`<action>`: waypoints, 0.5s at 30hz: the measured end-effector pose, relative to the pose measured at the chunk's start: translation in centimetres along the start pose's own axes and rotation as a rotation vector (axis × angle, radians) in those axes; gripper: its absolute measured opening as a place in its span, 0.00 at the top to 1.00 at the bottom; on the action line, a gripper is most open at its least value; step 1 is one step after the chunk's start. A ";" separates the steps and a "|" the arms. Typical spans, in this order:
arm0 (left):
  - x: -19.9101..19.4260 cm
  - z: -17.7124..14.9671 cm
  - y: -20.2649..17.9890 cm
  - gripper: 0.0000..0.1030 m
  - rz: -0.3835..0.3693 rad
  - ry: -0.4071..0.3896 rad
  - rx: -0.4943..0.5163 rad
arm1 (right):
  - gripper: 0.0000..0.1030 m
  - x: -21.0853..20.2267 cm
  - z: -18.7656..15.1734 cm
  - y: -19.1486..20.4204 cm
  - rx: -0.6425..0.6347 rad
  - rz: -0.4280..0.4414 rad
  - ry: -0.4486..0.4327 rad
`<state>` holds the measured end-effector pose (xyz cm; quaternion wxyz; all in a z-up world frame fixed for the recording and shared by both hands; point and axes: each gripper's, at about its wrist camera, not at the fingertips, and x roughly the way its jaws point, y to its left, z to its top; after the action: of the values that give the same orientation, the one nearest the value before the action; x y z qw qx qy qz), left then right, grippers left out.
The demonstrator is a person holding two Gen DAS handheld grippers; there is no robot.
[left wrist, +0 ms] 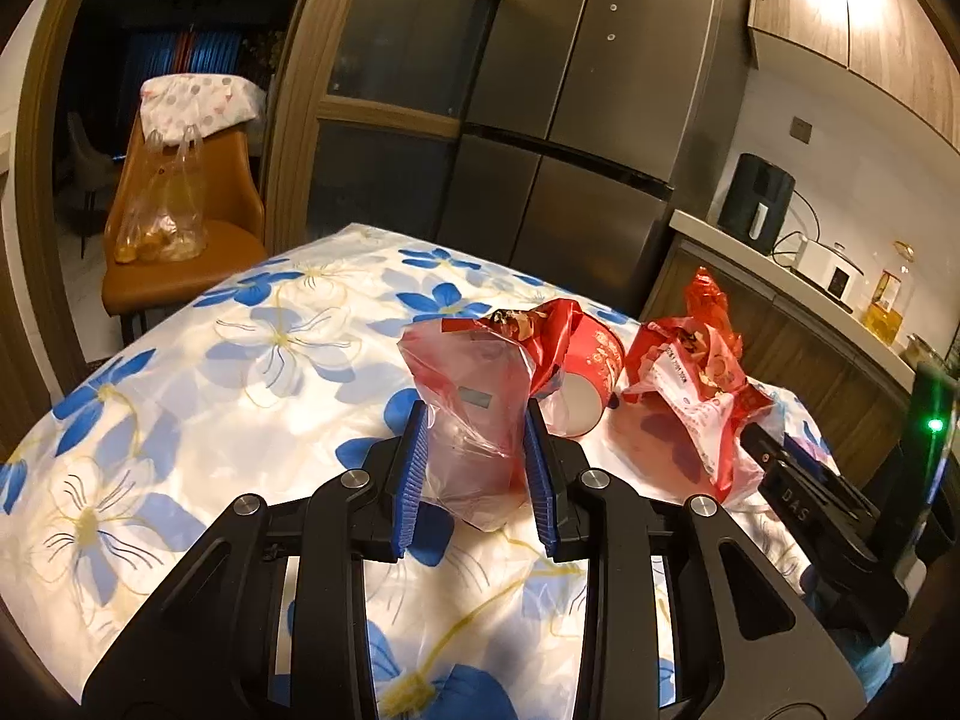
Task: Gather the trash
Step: 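Grasp the pink plastic bag with the left tool while the right tool grasps the red-white printed bag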
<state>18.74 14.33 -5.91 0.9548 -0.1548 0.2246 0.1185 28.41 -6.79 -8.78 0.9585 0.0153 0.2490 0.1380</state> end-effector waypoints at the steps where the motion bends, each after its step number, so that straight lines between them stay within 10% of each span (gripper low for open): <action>1: -0.2 0.0 0.1 0.71 0.000 -0.001 -0.002 | 0.78 0.0 0.0 0.1 -0.005 0.006 -0.001; 15: -2.9 0.2 0.0 0.71 -0.008 -0.034 0.004 | 0.98 -6.0 -0.5 2.1 -0.072 0.118 -0.088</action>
<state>16.32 13.94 -4.38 0.9592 -0.1518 0.2080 0.1166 22.59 -6.43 -6.15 0.9586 0.0017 0.2002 0.2025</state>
